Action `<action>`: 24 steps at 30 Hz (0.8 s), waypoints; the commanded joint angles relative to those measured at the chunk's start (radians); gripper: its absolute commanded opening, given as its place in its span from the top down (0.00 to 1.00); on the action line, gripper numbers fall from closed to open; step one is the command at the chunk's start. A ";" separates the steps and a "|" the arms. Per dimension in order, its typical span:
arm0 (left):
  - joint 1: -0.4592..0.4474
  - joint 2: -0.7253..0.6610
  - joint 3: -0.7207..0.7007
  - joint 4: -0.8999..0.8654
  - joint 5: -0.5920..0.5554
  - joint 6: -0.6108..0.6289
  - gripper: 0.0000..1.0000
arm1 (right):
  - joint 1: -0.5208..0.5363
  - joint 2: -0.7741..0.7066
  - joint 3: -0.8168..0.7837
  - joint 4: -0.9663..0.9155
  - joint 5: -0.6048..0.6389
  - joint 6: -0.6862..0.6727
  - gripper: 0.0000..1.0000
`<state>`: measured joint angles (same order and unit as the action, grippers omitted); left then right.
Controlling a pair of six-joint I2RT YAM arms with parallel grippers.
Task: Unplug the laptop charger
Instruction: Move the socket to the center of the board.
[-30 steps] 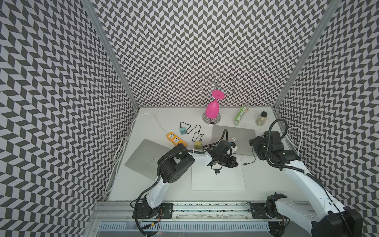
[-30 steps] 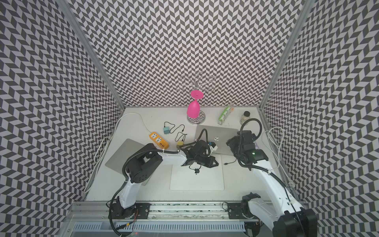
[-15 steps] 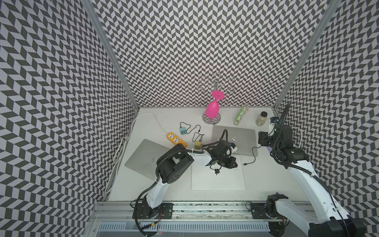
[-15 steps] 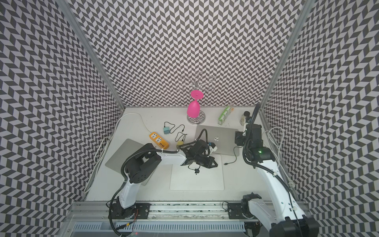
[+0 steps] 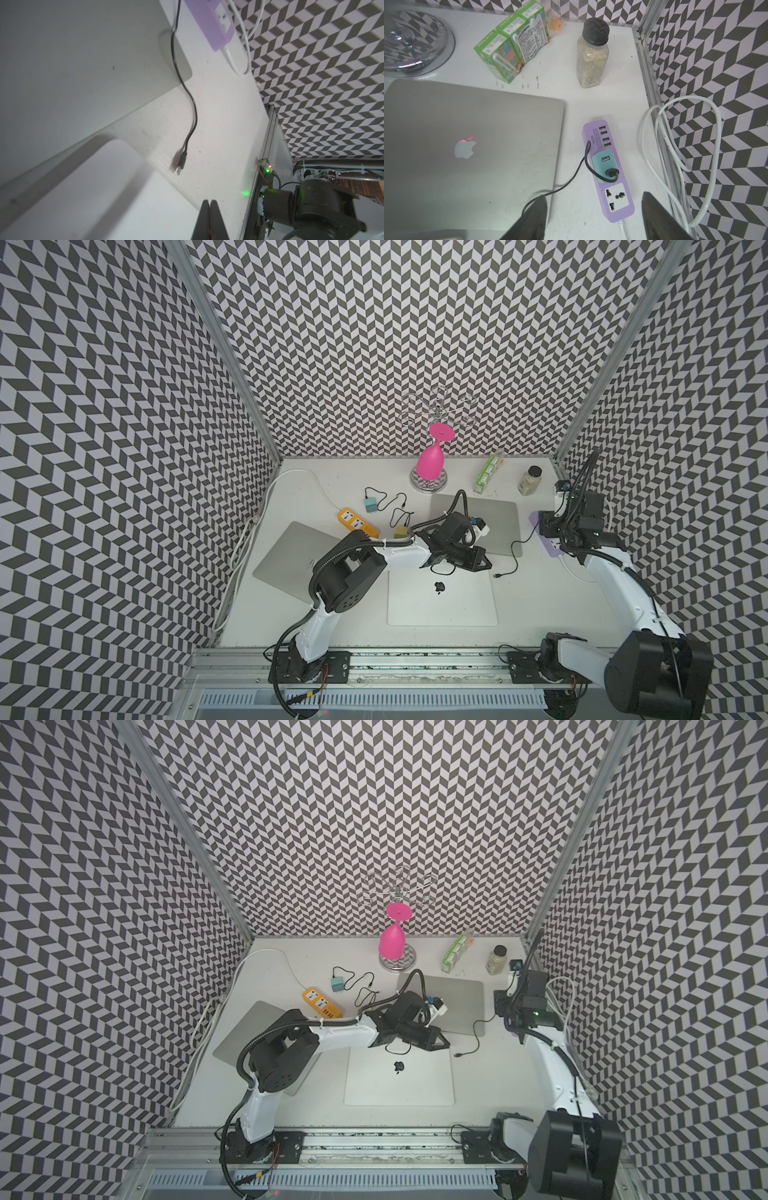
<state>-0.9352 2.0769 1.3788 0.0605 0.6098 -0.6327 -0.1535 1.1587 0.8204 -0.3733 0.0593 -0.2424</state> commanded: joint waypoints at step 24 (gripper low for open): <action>0.041 0.329 0.465 0.163 0.115 -0.214 0.99 | -0.179 0.199 0.021 0.115 -0.215 -0.317 0.28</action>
<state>-0.8848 2.3783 1.7874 0.1829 0.7052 -0.8177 -0.3271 1.3396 0.8165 -0.2893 -0.1131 -0.5198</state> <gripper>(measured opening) 0.048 0.719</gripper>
